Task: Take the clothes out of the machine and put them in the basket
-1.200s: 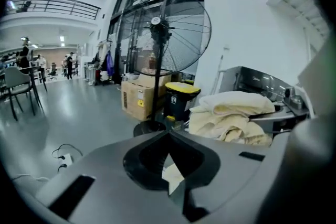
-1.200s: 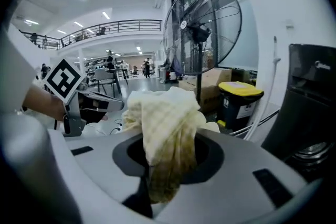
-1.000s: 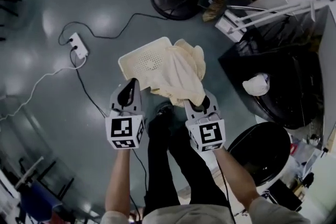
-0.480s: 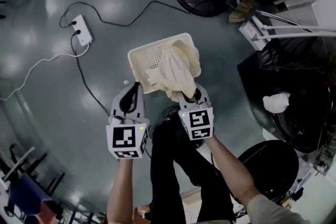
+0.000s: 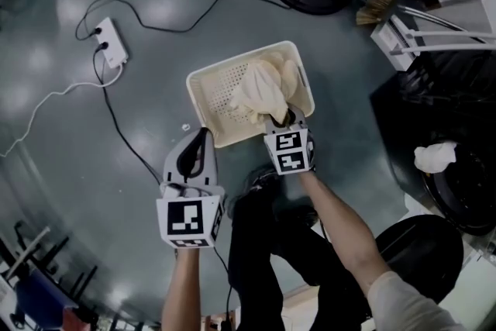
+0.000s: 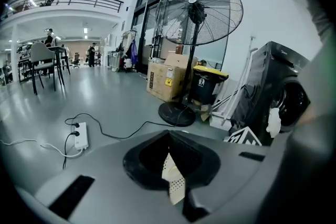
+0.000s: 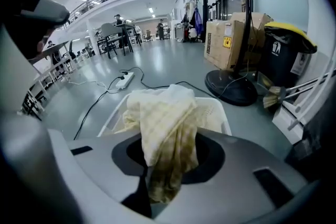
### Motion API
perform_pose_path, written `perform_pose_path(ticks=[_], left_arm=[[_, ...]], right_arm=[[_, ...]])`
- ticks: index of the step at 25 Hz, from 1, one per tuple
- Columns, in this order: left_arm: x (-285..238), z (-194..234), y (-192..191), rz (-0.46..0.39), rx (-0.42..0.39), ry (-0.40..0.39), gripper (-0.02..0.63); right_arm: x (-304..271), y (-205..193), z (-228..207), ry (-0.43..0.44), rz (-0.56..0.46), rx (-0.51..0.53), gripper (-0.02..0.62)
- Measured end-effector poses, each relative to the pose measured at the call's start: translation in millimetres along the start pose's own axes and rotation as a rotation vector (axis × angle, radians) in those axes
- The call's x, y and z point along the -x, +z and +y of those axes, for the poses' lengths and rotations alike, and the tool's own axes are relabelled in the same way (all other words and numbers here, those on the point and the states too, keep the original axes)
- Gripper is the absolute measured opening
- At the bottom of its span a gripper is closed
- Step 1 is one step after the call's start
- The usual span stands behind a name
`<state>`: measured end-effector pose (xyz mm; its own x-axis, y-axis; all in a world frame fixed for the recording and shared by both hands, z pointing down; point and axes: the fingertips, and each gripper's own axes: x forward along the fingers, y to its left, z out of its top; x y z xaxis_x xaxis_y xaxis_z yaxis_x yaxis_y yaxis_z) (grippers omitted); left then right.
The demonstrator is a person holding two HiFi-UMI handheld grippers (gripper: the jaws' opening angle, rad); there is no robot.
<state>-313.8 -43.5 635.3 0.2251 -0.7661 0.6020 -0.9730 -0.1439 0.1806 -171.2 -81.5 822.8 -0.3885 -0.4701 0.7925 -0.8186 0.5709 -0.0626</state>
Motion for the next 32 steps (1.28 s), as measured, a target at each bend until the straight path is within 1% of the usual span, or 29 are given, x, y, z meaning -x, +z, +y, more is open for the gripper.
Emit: perform_pose_path(ticks=[2, 5, 7, 9, 10, 11, 14, 17, 18, 19, 22, 26, 27, 29, 32], left_arm=[[-7, 0, -9, 0.021, -0.008, 0.003, 0.017], [-15, 3, -20, -0.006, -0.017, -0.006, 0.017], [-20, 2, -19, -0.009, -0.03, -0.016, 0.017], [-23, -2, -17, -0.008, -0.047, -0.028, 0.017], [-24, -4, -16, -0.006, -0.05, -0.036, 0.017], [-23, -7, -14, -0.001, -0.052, -0.045, 0.017], [-22, -22, -3, 0.014, -0.066, -0.084, 0.017], [-19, -48, 15, 0.017, -0.09, -0.127, 0.017], [-18, -59, 23, 0.02, -0.094, -0.141, 0.017], [-17, -72, 31, 0.02, -0.102, -0.157, 0.017], [-17, -110, 59, 0.008, -0.134, -0.214, 0.017], [-14, -159, 97, -0.018, -0.172, -0.275, 0.017], [-14, -173, 105, -0.025, -0.18, -0.291, 0.017], [-14, -203, 120, -0.036, -0.206, -0.325, 0.017], [-12, -251, 137, -0.037, -0.248, -0.379, 0.017]], right_arm=[[-19, -10, -2, 0.007, 0.006, 0.008, 0.137], [-45, -26, 3, 0.024, 0.033, 0.022, 0.16], [-58, -37, 4, 0.039, 0.059, 0.025, 0.193], [-62, -39, 3, 0.049, 0.044, 0.014, 0.321], [-58, -35, 3, 0.046, 0.023, 0.007, 0.356], [-52, -30, 4, 0.039, -0.001, 0.003, 0.372], [-22, -9, 1, 0.01, -0.07, -0.019, 0.374], [17, 16, -10, -0.015, -0.132, -0.065, 0.373], [33, 23, -16, -0.024, -0.15, -0.077, 0.368], [50, 29, -22, -0.038, -0.167, -0.085, 0.346], [106, 46, -48, -0.094, -0.21, -0.117, 0.225], [178, 63, -86, -0.188, -0.267, -0.181, 0.08], [194, 65, -97, -0.212, -0.283, -0.197, 0.053], [227, 68, -118, -0.25, -0.312, -0.231, 0.028], [275, 68, -147, -0.295, -0.343, -0.272, 0.023]])
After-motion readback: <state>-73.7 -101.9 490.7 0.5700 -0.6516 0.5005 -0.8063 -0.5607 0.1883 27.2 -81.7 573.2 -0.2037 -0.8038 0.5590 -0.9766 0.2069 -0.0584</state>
